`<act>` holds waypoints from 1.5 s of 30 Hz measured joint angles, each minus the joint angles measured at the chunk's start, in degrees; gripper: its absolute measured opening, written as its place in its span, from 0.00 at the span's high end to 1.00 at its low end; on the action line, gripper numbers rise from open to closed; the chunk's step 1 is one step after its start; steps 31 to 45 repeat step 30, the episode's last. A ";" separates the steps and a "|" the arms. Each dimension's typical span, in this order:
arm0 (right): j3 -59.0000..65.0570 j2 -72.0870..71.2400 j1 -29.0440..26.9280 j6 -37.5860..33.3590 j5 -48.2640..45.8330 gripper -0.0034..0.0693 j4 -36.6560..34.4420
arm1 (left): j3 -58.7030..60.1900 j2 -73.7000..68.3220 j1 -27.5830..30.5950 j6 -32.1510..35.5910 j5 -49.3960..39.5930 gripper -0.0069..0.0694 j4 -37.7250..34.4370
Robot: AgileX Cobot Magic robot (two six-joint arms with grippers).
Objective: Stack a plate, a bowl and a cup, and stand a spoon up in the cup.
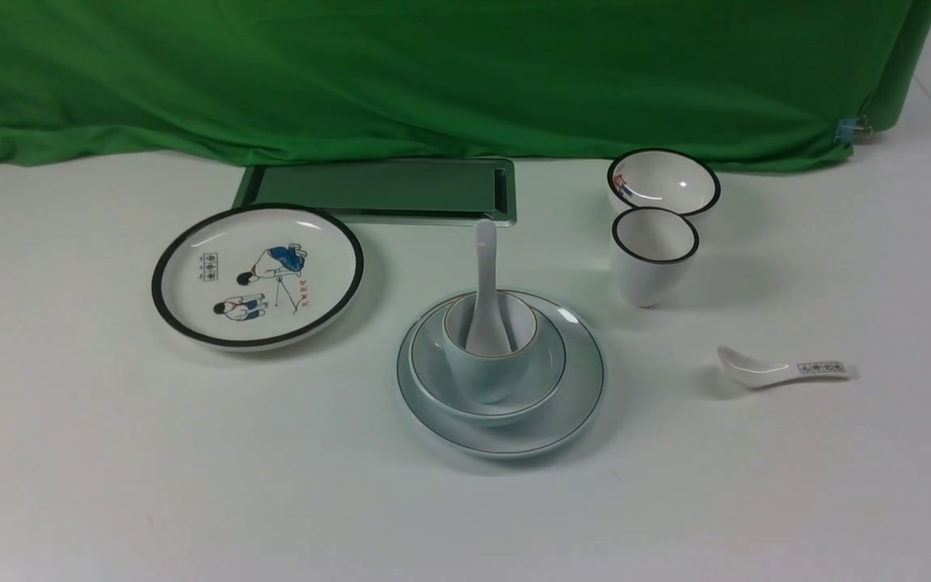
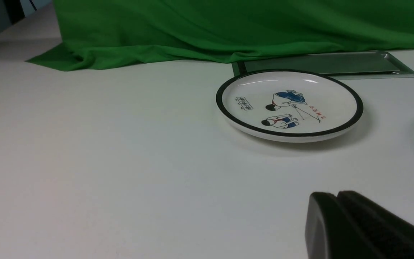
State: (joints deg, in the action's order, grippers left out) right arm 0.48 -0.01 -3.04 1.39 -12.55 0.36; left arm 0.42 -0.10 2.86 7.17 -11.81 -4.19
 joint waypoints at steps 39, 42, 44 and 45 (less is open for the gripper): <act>0.00 0.00 0.00 0.11 0.00 0.66 0.00 | 0.00 0.00 0.00 0.27 0.14 0.95 0.05; 0.00 0.00 0.00 0.11 0.00 0.66 0.00 | 0.00 0.00 0.00 0.27 0.14 0.95 0.05; 0.00 0.00 0.00 0.11 0.00 0.66 0.00 | 0.00 0.00 0.00 0.27 0.14 0.95 0.05; 0.00 0.00 0.00 0.11 0.00 0.66 0.00 | 0.00 0.00 0.00 0.27 0.14 0.95 0.05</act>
